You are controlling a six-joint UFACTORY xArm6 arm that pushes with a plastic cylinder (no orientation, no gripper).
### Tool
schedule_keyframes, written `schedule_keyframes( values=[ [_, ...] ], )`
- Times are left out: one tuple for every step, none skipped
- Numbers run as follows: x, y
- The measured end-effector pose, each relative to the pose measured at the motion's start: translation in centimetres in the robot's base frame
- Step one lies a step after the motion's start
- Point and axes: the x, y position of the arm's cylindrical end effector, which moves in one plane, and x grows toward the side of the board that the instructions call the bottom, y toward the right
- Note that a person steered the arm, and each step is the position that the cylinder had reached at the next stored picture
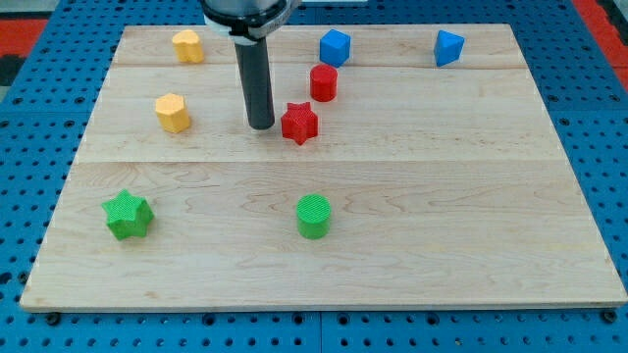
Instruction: Push the green circle to the bottom left of the red star
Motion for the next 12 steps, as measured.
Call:
schedule_keyframes(
  values=[
    [2.1,2.4],
    [3.8,5.0],
    [4.7,6.8],
    [8.3,8.7],
    [12.0,15.3],
    [18.2,12.9],
    [14.4,7.7],
    [13.9,8.0],
    [18.7,6.0],
    [15.5,3.0],
    [13.3,5.5],
    [12.1,-0.7]
  ],
)
